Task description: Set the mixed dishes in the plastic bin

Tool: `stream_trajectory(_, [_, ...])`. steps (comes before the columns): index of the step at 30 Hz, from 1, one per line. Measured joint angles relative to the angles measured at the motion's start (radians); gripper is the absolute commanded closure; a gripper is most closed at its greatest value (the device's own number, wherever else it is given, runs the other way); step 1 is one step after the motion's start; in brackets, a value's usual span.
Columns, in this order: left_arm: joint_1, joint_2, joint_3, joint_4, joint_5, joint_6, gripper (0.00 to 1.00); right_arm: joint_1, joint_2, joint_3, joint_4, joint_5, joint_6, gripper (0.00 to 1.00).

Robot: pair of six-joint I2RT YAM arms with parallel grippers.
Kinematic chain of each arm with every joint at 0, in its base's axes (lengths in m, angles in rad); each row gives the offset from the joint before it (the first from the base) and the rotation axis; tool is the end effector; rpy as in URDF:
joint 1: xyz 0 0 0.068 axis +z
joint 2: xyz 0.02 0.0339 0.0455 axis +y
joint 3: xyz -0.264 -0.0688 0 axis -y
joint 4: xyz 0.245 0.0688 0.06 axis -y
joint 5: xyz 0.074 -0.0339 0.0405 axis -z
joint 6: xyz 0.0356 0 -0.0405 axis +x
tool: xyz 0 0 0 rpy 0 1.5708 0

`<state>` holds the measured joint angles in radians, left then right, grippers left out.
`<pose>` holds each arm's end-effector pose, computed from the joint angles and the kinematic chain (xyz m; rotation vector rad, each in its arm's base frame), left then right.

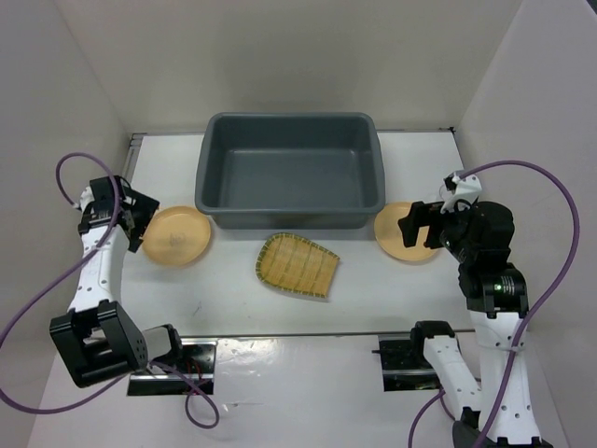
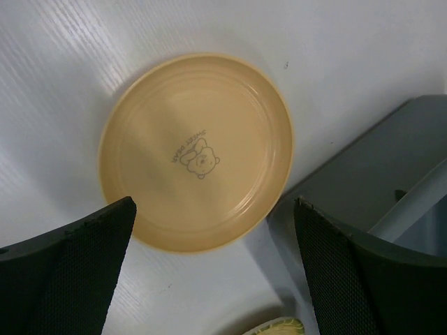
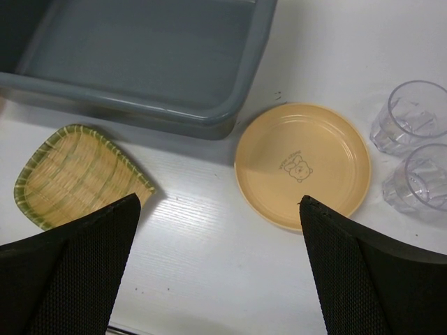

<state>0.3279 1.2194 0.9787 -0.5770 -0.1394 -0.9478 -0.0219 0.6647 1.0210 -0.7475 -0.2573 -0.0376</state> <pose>0.2409 0.0872 0.2815 -1.4707 1.8738 -0.1289 0.1213 0.0064 0.3767 -0.1839 1.9458 0.2130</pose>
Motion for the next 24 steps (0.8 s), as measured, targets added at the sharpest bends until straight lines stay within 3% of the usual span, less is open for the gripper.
stream_trajectory(12, [0.187, 0.078, -0.143, 0.062, 0.134, -0.127, 0.0, 0.0, 0.012, 0.0, 0.0, 0.008, 0.0, 0.01])
stream_trajectory(24, [0.29, 0.265, -0.215, 0.158, 0.278, -0.097, 0.0, 0.0, 0.079, 0.0, 0.0, 0.011, 0.003, 0.01])
